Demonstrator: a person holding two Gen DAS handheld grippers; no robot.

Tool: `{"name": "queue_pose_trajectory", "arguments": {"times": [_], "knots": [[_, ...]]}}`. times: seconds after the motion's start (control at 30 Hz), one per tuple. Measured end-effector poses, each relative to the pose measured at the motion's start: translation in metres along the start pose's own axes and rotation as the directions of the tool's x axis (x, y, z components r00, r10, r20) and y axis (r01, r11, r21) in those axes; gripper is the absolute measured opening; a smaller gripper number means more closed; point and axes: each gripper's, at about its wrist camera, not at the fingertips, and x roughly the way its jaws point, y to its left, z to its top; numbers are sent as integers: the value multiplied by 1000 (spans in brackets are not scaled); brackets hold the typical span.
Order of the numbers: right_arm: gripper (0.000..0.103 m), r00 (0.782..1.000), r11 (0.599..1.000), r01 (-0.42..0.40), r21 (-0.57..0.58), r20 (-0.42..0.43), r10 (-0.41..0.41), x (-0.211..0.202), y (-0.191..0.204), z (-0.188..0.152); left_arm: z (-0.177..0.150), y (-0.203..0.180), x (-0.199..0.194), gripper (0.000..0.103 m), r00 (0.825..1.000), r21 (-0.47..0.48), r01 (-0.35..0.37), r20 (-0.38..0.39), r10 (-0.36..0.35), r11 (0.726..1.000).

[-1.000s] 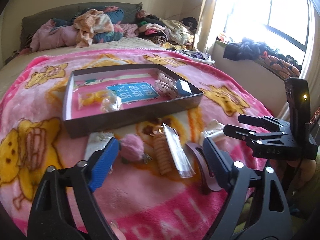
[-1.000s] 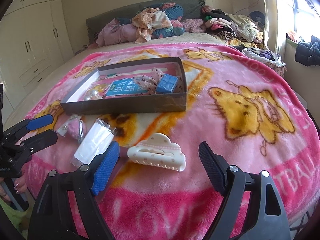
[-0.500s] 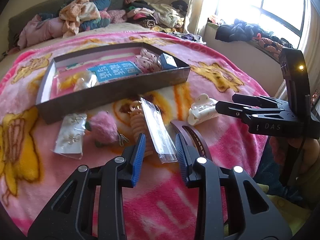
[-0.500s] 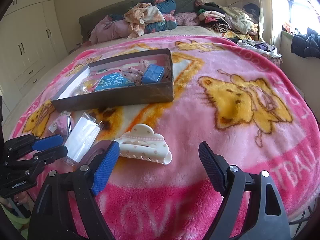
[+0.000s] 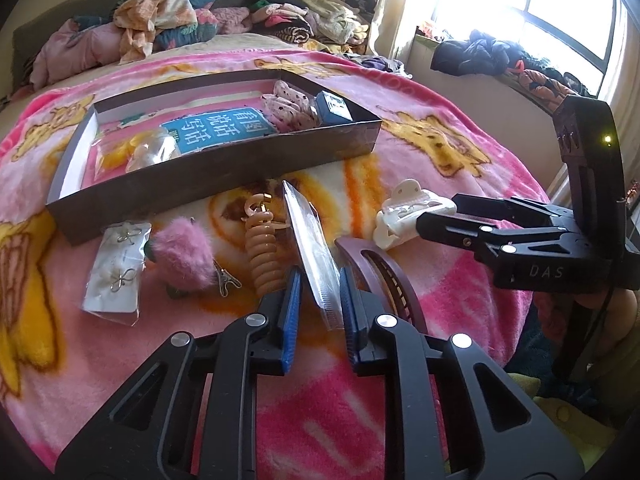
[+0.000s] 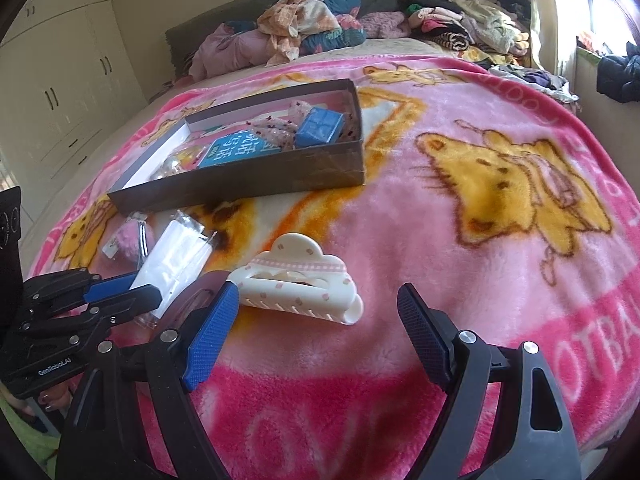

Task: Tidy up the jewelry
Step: 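Grasp the clear plastic strip with the left tool while the right tool grasps the white claw clip, then carry the clear strip and white claw clip over the brown box with both tools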

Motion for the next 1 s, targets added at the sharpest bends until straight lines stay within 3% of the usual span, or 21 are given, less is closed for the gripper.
{"name": "queue_pose_trajectory", "arguments": {"times": [0.53,0.6,1.0], "knots": [[79,999,999,-21,-43,-39,19,28,9,5,4,-2,8,11,1000,8,-3,-4,3,1000],[69,999,999,-27,-40,-36,25,30,8,6,4,-2,9,11,1000,10,-3,-5,3,1000],[68,999,999,-43,31,3,43,18,-9,6,10,-5,18,11,1000,1,6,-17,-6,1000]]}}
